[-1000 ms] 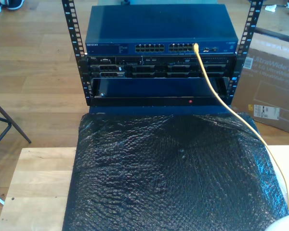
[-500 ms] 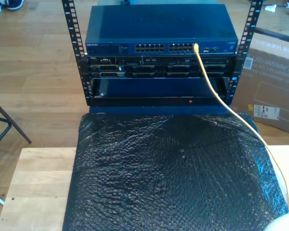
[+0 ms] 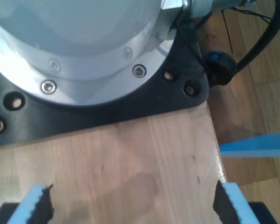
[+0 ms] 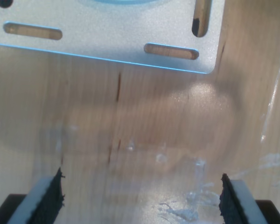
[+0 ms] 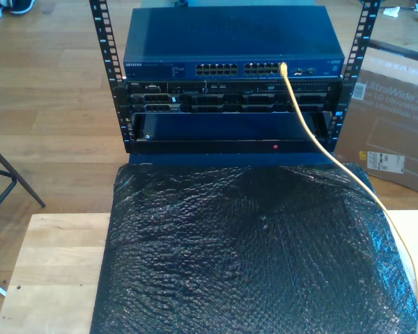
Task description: Grab the cable and plug it in
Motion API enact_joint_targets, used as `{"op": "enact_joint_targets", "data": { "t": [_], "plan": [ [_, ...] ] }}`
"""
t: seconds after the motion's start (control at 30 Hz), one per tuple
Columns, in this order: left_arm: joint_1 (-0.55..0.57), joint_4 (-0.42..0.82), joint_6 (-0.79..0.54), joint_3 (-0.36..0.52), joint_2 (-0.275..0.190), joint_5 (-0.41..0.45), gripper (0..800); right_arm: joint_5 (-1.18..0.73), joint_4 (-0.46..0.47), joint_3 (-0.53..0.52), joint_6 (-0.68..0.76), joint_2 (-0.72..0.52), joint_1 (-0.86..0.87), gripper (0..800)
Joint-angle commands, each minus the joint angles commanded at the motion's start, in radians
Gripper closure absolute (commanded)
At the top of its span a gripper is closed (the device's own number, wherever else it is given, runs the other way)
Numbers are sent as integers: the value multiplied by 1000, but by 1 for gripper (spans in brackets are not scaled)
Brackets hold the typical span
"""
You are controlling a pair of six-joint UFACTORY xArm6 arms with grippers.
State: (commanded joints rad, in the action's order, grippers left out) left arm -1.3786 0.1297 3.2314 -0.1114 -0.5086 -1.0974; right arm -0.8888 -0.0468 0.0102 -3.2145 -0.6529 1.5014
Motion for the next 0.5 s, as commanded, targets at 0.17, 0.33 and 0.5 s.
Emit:
{"op": "enact_joint_targets", "data": {
  "t": [0.17,0.33,0.5],
  "plan": [
    [0,0,0,0,0,0,0,0,2,2,2,-5,5,1],
    [0,0,0,0,0,0,0,0,2,0,2,-6,5,1],
    [0,0,0,0,0,0,0,0,2,0,2,-6,5,1]
  ]
}}
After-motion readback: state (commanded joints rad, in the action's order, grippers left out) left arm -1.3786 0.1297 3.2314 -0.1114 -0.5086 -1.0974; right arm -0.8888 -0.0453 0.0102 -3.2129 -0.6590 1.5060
